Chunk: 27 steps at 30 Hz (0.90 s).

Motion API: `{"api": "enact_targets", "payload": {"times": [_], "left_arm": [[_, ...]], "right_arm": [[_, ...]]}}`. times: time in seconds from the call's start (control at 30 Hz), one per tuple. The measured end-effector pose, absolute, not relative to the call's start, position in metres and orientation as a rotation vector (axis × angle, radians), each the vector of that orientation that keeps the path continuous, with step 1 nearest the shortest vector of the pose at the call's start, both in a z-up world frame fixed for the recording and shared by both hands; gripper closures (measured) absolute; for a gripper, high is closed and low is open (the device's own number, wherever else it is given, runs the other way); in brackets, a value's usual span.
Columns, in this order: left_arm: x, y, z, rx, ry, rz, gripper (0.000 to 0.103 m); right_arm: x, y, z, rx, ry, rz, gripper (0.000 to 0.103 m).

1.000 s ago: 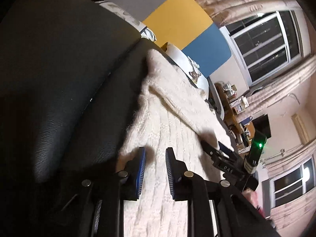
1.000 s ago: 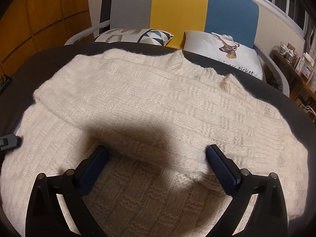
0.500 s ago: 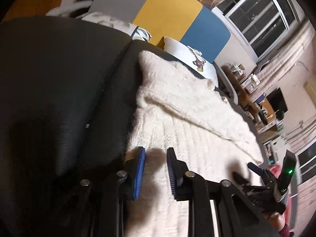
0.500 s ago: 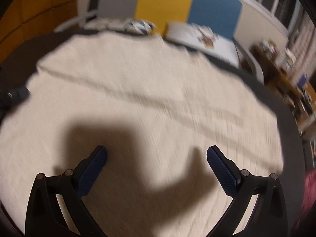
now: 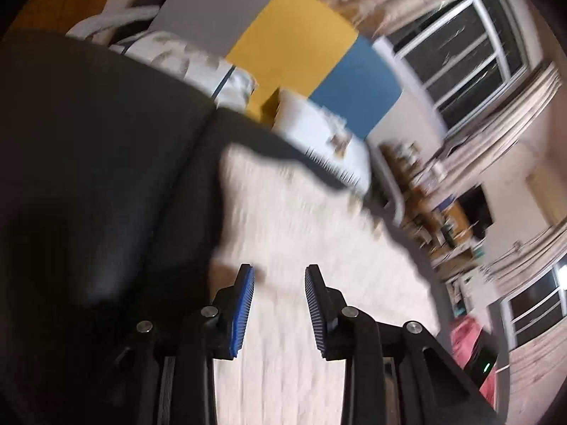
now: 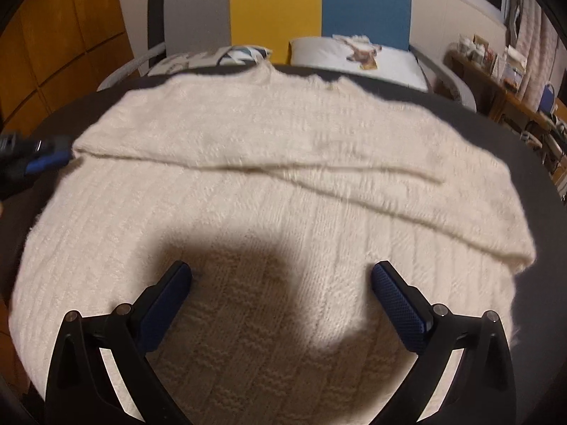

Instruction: Fold clothes

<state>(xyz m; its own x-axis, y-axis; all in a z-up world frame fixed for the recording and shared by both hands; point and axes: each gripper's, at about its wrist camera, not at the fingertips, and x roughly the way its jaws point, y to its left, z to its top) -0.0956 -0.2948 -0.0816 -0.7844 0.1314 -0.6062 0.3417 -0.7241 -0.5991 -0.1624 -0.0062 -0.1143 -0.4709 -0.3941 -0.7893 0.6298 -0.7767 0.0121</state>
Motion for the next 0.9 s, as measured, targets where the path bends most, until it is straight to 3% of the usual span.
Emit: {"api": "enact_targets", "payload": {"times": [0.2, 0.37, 0.47, 0.6, 0.7, 0.9], "left_arm": [[-0.147, -0.321, -0.063, 1.066, 0.844, -2.780, 0.073], [-0.187, -0.305, -0.087, 1.321, 0.560, -2.775, 0.073], [-0.187, -0.307, -0.109, 1.367, 0.575, -2.700, 0.075], [-0.179, -0.313, -0.096, 1.325, 0.668, -2.734, 0.075], [-0.195, -0.302, -0.074, 1.302, 0.592, -2.894, 0.073], [-0.266, -0.253, -0.048, 1.516, 0.462, -3.201, 0.073]], "right_arm": [[-0.193, -0.035, -0.085, 1.001, 0.378, -2.216, 0.000], [-0.230, -0.070, -0.079, 0.963, 0.428, -2.192, 0.000], [-0.254, -0.079, -0.092, 1.010, 0.484, -2.220, 0.000], [-0.280, -0.061, -0.122, 1.134, 0.331, -2.223, 0.000], [-0.276, -0.053, -0.122, 1.084, 0.294, -2.214, 0.000], [-0.277, -0.039, -0.094, 0.977, 0.183, -2.055, 0.000]]}}
